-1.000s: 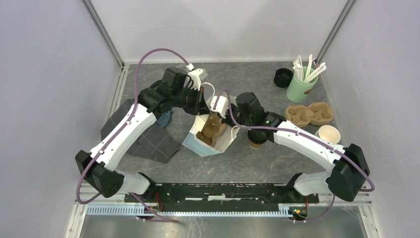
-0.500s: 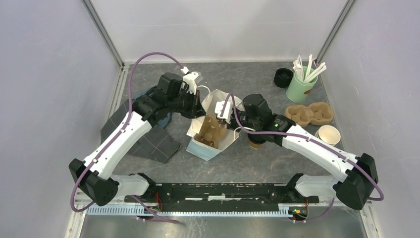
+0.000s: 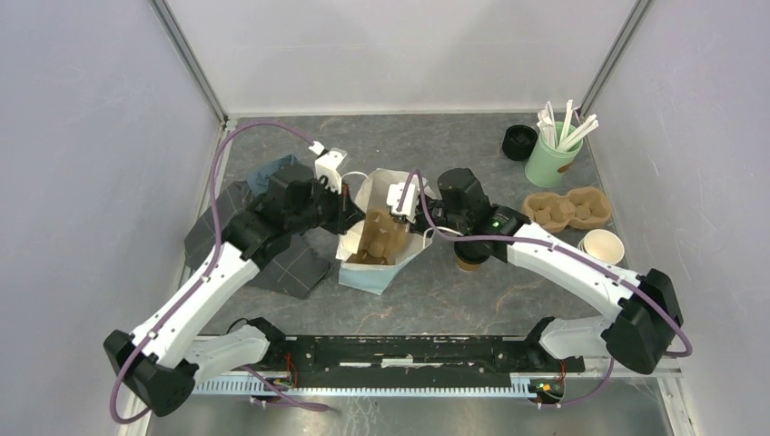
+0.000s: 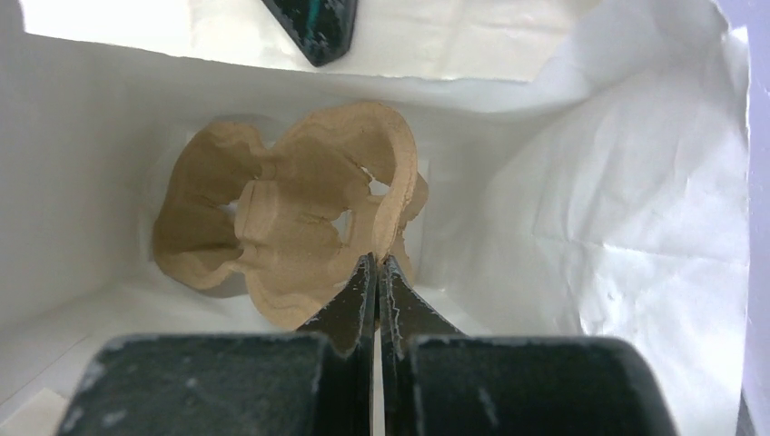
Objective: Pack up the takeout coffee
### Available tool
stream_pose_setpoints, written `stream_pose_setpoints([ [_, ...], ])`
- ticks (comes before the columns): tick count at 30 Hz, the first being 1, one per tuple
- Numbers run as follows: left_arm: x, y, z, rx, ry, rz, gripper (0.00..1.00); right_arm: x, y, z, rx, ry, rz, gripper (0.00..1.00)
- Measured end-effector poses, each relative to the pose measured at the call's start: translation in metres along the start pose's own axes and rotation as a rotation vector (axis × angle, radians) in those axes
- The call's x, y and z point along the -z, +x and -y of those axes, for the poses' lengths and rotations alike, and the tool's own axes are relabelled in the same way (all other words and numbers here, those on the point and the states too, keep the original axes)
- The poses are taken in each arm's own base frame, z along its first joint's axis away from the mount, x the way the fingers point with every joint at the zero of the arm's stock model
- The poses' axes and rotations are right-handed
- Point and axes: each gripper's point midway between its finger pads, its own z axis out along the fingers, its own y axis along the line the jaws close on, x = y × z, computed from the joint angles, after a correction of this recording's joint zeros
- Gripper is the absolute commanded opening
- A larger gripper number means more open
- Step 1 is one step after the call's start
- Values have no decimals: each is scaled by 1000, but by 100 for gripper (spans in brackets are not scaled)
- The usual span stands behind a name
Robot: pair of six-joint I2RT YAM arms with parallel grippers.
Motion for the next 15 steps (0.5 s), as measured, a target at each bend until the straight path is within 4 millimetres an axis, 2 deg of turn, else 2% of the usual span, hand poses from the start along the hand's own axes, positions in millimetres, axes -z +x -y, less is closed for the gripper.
stream_pose_setpoints([
  [5,10,2,-7,-18,-23,101,2,-14,-3,4,34,-41,-13,0],
  [10,11,1,-12,-21,-46,135,2,-26,-6,6,54,-77,-16,1],
  [12,10,1,-12,-22,-49,137,2,-28,-4,7,54,-81,-24,9],
  [14,10,0,-13,-21,-55,140,2,-31,-2,14,50,-50,-41,13],
  [15,10,-1,-14,-21,-60,144,2,-33,1,19,48,-15,-56,18],
])
